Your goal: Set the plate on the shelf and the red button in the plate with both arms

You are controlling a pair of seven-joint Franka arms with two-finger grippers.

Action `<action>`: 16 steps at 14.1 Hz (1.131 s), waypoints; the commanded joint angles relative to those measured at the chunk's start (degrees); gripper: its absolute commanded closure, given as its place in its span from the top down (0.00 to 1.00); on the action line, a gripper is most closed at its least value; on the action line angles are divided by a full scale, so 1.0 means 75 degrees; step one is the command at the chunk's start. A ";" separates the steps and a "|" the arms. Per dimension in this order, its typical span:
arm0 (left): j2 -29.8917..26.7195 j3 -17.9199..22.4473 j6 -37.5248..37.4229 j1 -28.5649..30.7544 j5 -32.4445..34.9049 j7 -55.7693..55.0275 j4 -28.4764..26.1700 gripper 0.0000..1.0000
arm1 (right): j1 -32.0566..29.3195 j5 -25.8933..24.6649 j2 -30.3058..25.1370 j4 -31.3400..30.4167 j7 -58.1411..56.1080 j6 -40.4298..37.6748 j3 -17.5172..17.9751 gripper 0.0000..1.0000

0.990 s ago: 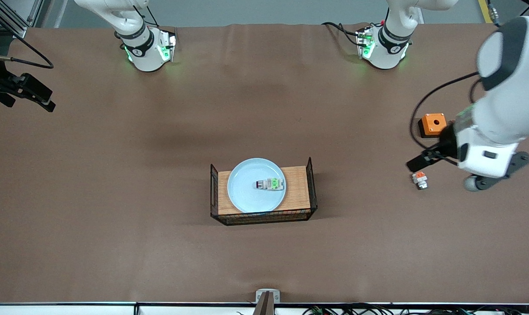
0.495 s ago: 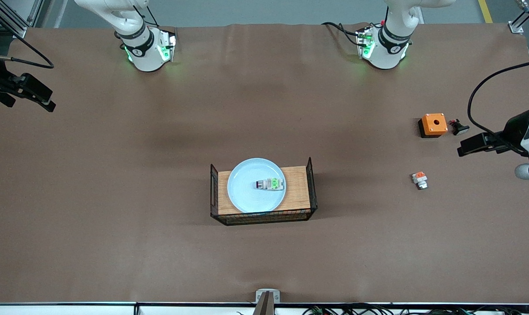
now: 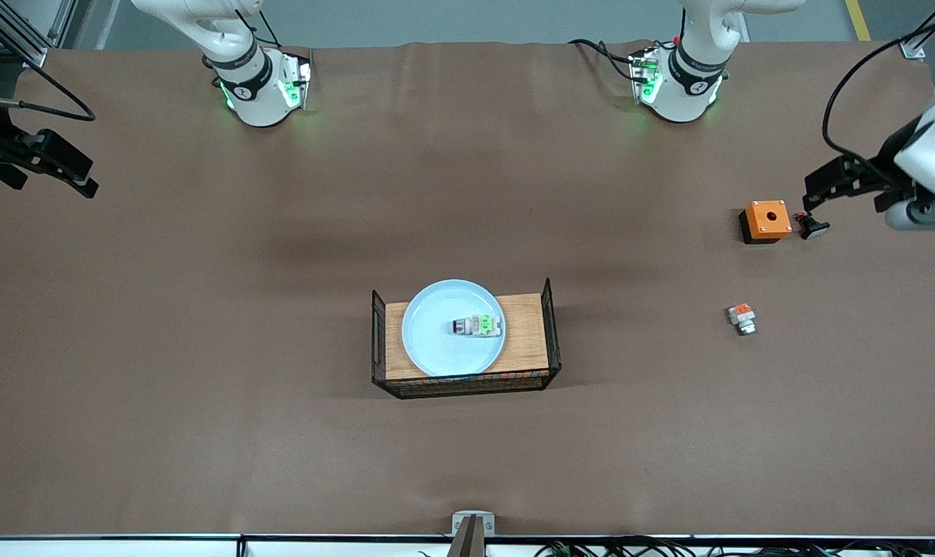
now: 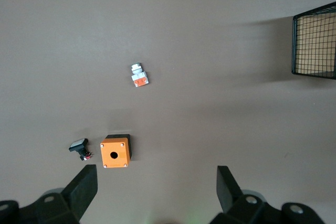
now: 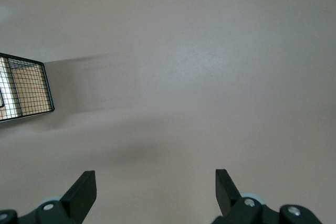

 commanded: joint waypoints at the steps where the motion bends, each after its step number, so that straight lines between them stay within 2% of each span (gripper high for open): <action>1: -0.0604 -0.0741 0.0439 0.0699 0.0117 0.0139 -0.0792 1.00 | -0.0094 -0.0030 -0.0075 0.0006 -0.0102 -0.0014 0.0066 1.00; 2: -0.0616 -0.1047 0.0439 0.0935 0.0117 0.0139 -0.0792 1.00 | -0.0094 -0.0030 -0.0075 -0.0006 -0.0102 -0.0014 0.0066 1.00; 3: -0.0663 -0.1074 0.0415 0.0949 0.0117 0.0127 -0.0792 1.00 | -0.0094 -0.0030 -0.0075 -0.0006 -0.0102 -0.0014 0.0066 1.00; 16: -0.1015 -0.1085 0.0298 0.0891 0.0105 0.0021 -0.0815 1.00 | -0.0094 -0.0018 -0.0075 -0.0018 -0.0091 -0.0025 0.0066 1.00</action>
